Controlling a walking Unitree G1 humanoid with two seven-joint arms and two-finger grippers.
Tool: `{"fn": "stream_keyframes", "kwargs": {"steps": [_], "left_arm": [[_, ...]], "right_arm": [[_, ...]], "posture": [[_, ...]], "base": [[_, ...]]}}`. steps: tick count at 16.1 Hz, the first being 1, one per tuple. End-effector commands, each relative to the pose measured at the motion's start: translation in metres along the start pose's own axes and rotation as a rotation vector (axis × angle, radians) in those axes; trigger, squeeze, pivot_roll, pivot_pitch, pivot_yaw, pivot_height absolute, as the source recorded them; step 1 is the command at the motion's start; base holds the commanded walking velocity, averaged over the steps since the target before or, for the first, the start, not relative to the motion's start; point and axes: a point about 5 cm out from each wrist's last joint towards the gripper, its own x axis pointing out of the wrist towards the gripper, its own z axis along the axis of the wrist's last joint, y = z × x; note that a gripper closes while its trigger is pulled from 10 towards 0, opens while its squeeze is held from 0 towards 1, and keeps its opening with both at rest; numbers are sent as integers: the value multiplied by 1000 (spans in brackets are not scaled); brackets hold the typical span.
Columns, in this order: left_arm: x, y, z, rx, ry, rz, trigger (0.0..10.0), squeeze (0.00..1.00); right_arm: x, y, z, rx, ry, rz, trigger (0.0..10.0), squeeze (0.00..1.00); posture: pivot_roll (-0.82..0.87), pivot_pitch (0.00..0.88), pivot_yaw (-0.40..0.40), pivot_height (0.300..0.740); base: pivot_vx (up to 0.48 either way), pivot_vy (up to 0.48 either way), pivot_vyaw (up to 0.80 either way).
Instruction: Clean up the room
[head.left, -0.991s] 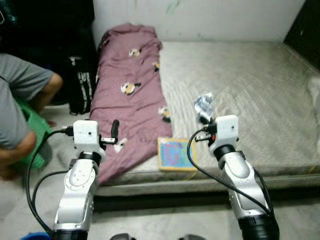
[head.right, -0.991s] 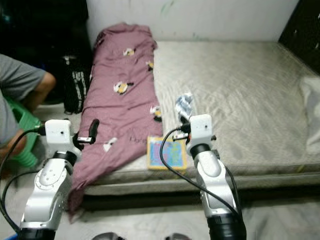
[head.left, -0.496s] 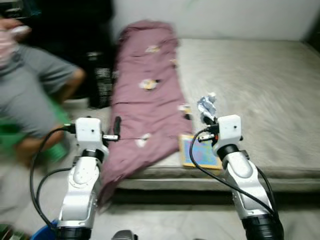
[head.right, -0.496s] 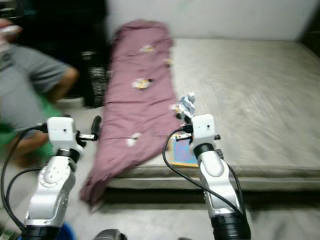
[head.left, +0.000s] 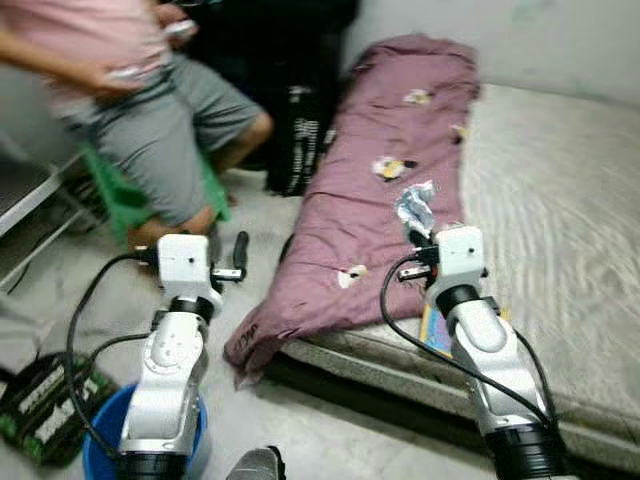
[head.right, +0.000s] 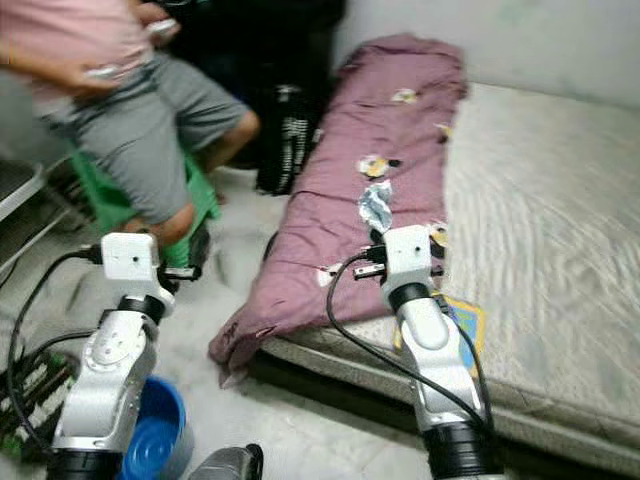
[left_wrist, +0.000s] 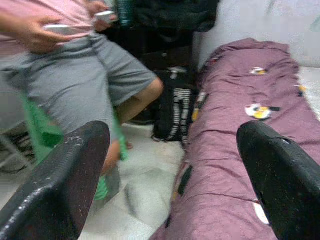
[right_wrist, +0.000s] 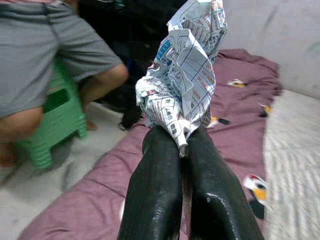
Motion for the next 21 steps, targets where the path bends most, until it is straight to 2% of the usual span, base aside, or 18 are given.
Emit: {"fn": "stream_keyframes", "kwargs": {"steps": [1, 4, 7, 13, 17, 21], "left_arm": [[0, -1, 1, 1, -9, -1, 10000, 0], [-1, 2, 1, 10, -7, 2, 10000, 0], [-9, 9, -5, 24, 14, 16, 10000, 0], [-9, 7, -5, 23, 9, 28, 10000, 0], [-16, 14, -6, 23, 12, 73, 10000, 0], [-14, 11, -6, 20, 16, 62, 10000, 0]], "right_arm": [[-1, -2, -2, -8, 6, -2, 10000, 0], [-1, 0, -2, -14, 3, 6, 10000, 0], [-1, 0, -2, -15, 4, 7, 10000, 0], [1, 3, -5, -10, 9, 24, 10000, 0], [10, 10, -1, -9, -1, 63, 10000, 0], [8, 9, -2, -17, -2, 62, 10000, 0]], "posture": [[-2, 0, 1, 740], [-5, 0, 1, 740], [1, 0, -2, 740], [36, 0, -26, 740], [58, 0, -50, 740], [40, 0, -39, 740]], "base": [[0, 0, 800], [0, 0, 800], [0, 0, 800], [0, 0, 697], [0, 0, 225], [0, 0, 800]]}}
